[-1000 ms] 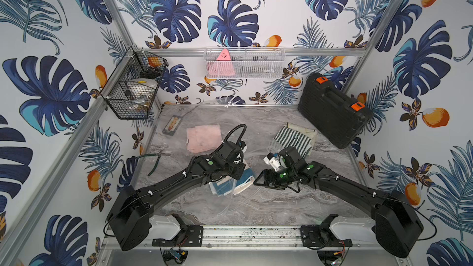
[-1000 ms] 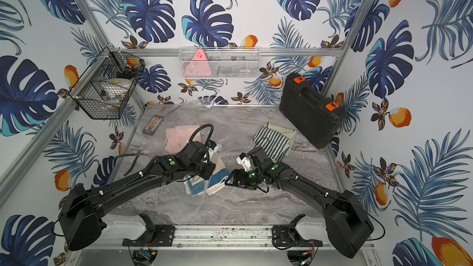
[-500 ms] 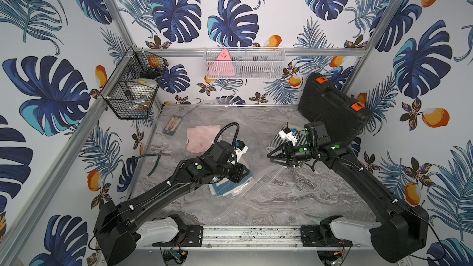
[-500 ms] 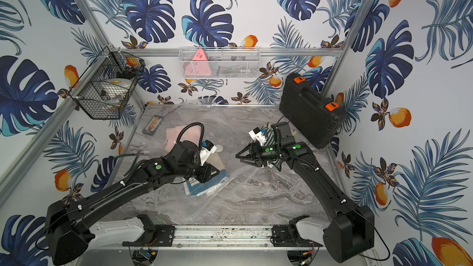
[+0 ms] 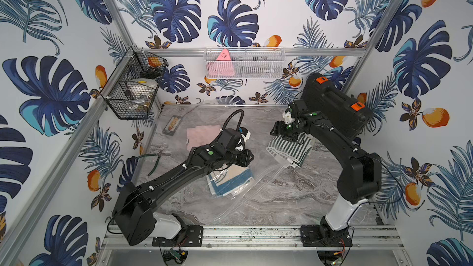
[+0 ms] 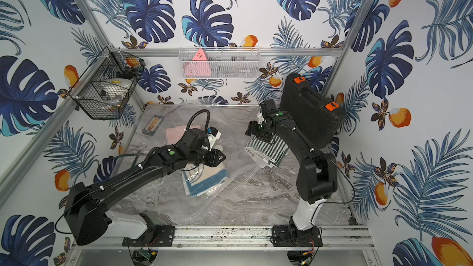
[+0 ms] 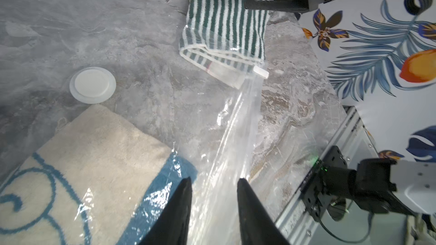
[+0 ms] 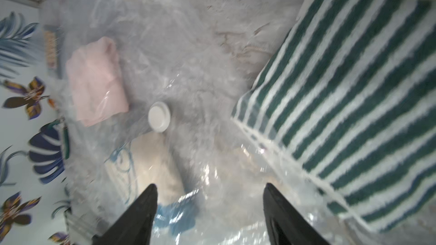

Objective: Place the folded towel into the vacuum bag
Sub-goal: Adjust the vacuum bag at the center of the board.

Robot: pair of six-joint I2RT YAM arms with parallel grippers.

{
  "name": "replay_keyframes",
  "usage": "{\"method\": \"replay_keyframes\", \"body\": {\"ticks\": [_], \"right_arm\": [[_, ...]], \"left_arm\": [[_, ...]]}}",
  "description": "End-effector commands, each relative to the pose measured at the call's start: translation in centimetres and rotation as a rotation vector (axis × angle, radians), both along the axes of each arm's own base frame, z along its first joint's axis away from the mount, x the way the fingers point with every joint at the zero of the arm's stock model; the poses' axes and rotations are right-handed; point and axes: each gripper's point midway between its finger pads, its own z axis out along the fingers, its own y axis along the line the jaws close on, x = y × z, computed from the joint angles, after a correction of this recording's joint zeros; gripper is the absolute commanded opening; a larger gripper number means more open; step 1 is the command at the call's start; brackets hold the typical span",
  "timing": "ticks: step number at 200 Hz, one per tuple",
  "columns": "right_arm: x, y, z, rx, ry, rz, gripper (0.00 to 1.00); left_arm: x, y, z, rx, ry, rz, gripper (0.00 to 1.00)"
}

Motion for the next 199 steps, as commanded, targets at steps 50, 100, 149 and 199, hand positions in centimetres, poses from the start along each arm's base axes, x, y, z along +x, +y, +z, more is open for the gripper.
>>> {"method": "replay_keyframes", "body": {"ticks": [50,100,149,199], "right_arm": [[8.6,4.1,-8.8,0.022,0.045,0.106,0.80],[8.4,6.7,-12.8,0.148,0.177,0.166,0.78],[7.2,8.5,-12.8,0.261,0.230,0.186,0.52],[6.2,10.5,-4.7,0.292,0.078,0.196,0.00]], "left_arm": [[1.4,3.1,-2.2,0.033,-0.003,0.140,0.38],[0.6,4.1,-2.6,0.040,0.004,0.161,0.38],[0.6,4.0,-2.2,0.033,-0.003,0.161,0.38],[0.8,5.6,-0.2,0.041,-0.054,0.226,0.38]]}}
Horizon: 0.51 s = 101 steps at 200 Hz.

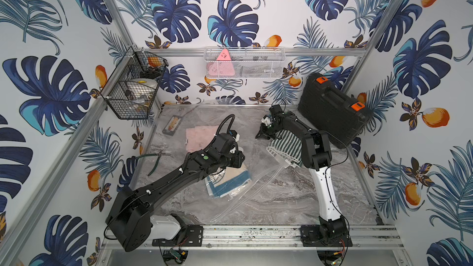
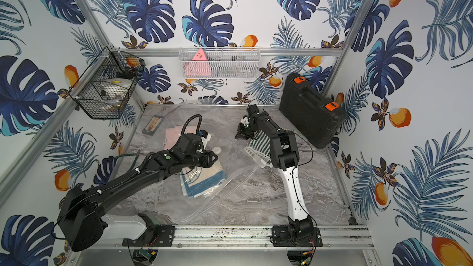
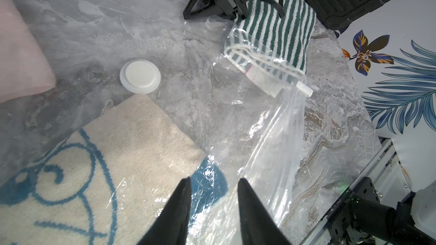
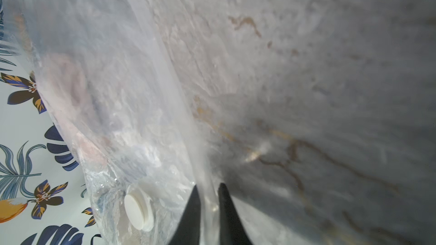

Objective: Place the folded towel into the vacuum bag
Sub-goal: Adjust the vacuum bag at the center of the board.

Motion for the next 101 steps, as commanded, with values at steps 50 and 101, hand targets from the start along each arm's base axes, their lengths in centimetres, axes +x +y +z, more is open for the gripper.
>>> {"method": "replay_keyframes", "body": {"ticks": [50,101], "right_arm": [[-9.0,3.0,22.9,-0.002,-0.335,0.036,0.00],[-13.5,5.5,33.4,0.163,-0.456,0.113,0.00]], "left_arm": [[0.4,2.9,5.6,-0.111,-0.112,0.131,0.39],[0.1,1.9,8.9,-0.193,-0.150,0.086,0.39]]}}
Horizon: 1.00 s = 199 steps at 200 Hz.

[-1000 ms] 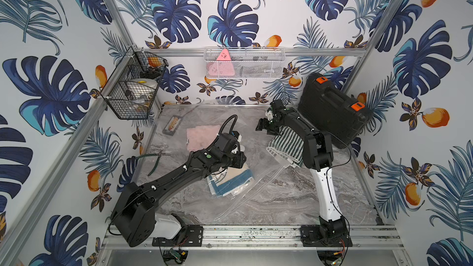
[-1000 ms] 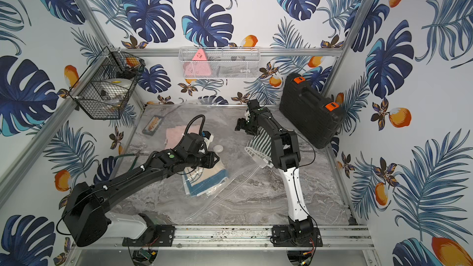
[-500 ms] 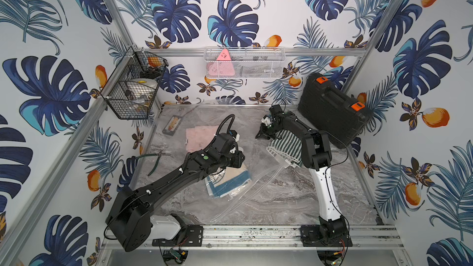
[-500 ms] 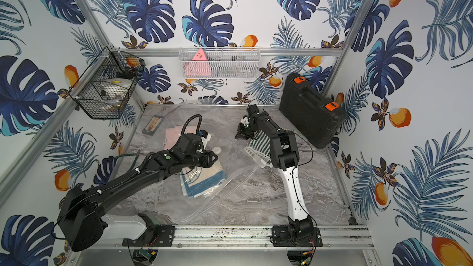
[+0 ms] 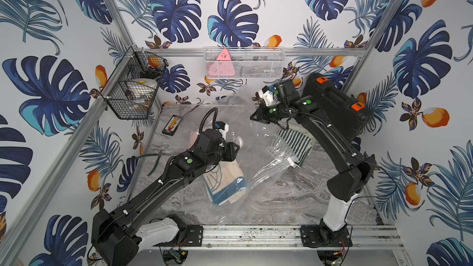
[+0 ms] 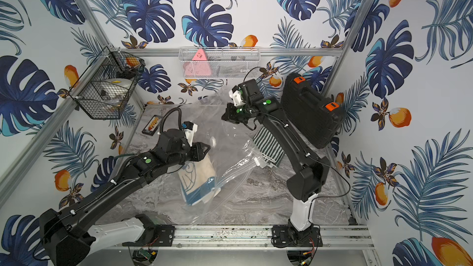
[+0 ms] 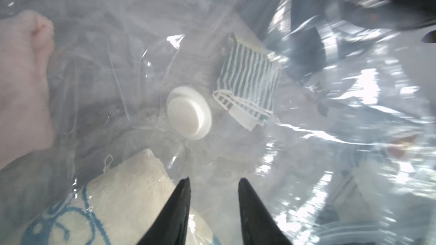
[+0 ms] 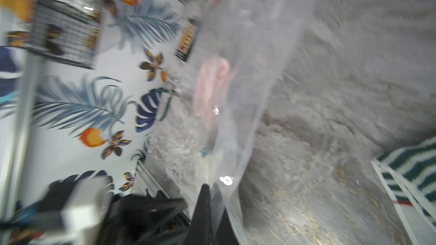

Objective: Place the folded towel into the vacuum bag
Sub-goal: Adjust the vacuum bag at the center of the board.

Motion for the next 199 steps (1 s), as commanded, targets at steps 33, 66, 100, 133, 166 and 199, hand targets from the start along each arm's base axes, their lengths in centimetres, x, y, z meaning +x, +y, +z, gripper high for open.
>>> {"method": "replay_keyframes", "body": {"ticks": [33,66,100,133,166,199], "right_arm": [[-1.2,-0.1,-2.9,-0.103,0.091,-0.005,0.00],[2.0,-6.2,-8.8,-0.151,0.190,-0.182,0.00],[2.3,-9.6,-16.8,-0.155,0.339,-0.229,0.00],[2.3,-8.6,-22.2,-0.108,0.440,-0.271,0.00],[3.5,-8.1,-24.9,-0.076,0.473,-0.369,0.00],[3.6,-5.3,-26.6,-0.045,0.474,-0.411,0.00]], "left_arm": [[-0.3,-0.1,0.9,-0.031,-0.018,-0.013,0.39],[-0.5,-0.5,-0.5,-0.015,0.015,-0.035,0.39],[0.1,-1.1,-3.8,0.010,0.069,-0.043,0.40],[1.0,-1.7,-8.5,0.055,0.143,-0.042,0.39],[0.4,0.6,-14.6,0.169,0.242,0.043,0.38],[0.3,3.1,-18.8,0.268,0.306,0.153,0.38]]}}
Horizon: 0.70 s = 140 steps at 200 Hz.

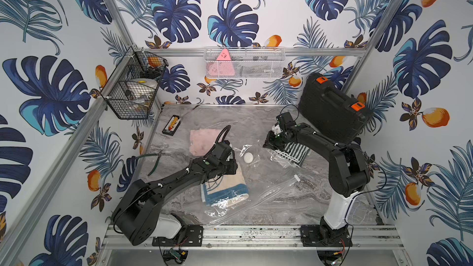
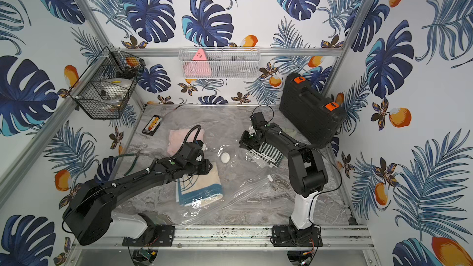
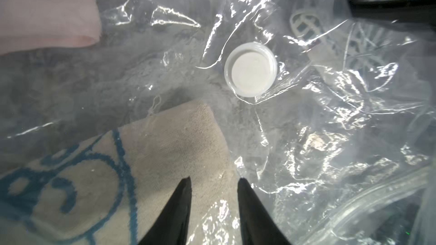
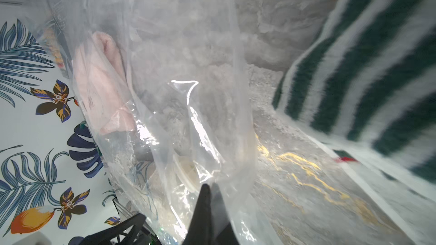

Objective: Place the folded towel into the vacuum bag
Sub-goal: Adjust the vacuum bag at the center of the board.

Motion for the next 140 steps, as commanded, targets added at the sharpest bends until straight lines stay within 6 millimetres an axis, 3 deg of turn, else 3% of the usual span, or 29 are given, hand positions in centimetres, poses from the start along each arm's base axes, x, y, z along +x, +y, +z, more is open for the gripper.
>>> {"method": "replay_keyframes", "body": {"ticks": [1,13,35,61,76,88,104,121,140], "right_arm": [[1.7,2.1,0.0,0.055,-0.051,-0.087,0.00],[1.9,2.5,-0.6,0.042,-0.061,-0.110,0.00],[2.2,0.8,-0.9,-0.023,-0.078,-0.149,0.00],[2.9,-1.7,0.5,-0.080,-0.134,-0.138,0.01],[3.0,-1.4,0.9,-0.076,-0.094,-0.033,0.20],[2.0,-1.7,1.9,-0.136,-0.047,0.047,0.38],[-0.1,-2.8,3.6,-0.207,-0.087,0.068,0.52],[-3.9,-4.7,4.3,-0.230,-0.086,0.051,0.58],[-8.9,-6.5,4.4,-0.209,-0.050,0.029,0.59]], "left_arm": [[1.2,2.0,-1.5,0.079,-0.018,0.103,0.38],[1.5,3.6,-2.4,0.139,0.002,0.146,0.39],[2.8,5.2,-1.9,0.175,-0.019,0.187,0.39],[4.3,3.1,-0.1,0.123,-0.064,0.095,0.40],[3.9,1.2,1.4,0.072,-0.061,0.007,0.40],[2.7,-0.5,3.3,0.053,-0.061,-0.094,0.42],[0.2,-2.4,6.0,0.089,-0.087,-0.242,0.45],[-3.3,-4.2,7.5,0.119,-0.073,-0.376,0.51],[-7.3,-6.6,7.6,0.147,-0.072,-0.473,0.58]]}}
